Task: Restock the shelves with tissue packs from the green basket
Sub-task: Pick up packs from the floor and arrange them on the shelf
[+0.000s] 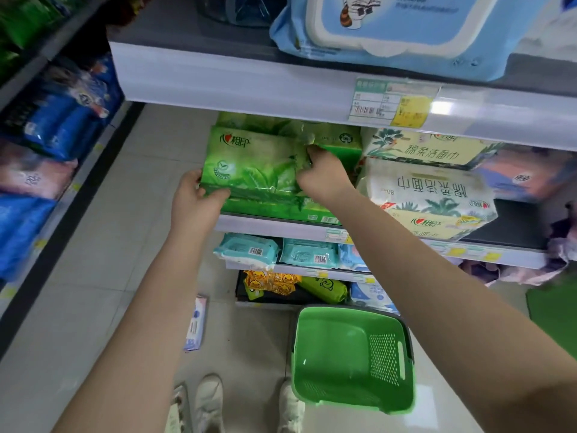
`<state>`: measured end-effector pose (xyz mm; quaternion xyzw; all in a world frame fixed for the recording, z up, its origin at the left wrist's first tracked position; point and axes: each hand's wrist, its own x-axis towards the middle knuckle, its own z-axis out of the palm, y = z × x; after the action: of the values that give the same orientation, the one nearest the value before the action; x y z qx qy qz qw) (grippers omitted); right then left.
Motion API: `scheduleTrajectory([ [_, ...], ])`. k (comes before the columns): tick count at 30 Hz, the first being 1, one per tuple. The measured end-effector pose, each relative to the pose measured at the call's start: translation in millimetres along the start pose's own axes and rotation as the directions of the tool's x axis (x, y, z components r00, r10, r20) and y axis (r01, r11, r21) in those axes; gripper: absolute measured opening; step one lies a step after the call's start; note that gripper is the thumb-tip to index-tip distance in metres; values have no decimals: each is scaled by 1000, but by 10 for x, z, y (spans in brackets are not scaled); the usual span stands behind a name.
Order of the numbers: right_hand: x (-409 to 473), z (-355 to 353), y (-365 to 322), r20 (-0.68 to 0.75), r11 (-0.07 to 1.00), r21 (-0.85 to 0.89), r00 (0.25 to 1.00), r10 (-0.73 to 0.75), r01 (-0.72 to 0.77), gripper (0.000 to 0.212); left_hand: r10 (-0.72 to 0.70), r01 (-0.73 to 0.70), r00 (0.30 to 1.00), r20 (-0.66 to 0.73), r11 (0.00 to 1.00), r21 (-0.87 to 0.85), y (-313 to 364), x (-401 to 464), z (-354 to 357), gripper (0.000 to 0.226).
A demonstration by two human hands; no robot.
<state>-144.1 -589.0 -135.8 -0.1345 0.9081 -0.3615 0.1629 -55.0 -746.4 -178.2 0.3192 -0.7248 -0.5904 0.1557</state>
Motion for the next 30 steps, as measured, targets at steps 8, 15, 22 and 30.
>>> scheduleTrajectory([
  [8, 234, 56, 188, 19, 977, 189, 995, 98, -100, 24, 8, -8, 1000, 0, 992, 122, -135, 127, 79, 46],
  [15, -16, 50, 243, -206, 893, -446, 978, -32, -65, 73, 146, -197, 980, 133, 673, 713, -67, -170, 217, 83],
  [22, -425, 377, 296, -275, 708, -687, 843, -462, 164, 71, 352, -464, 876, 330, 429, 775, -219, -583, 384, 81],
  [30, -794, 1153, 352, -88, 669, -646, 834, -545, 369, 66, 235, -339, 937, 258, 436, 834, -960, -887, -47, 78],
])
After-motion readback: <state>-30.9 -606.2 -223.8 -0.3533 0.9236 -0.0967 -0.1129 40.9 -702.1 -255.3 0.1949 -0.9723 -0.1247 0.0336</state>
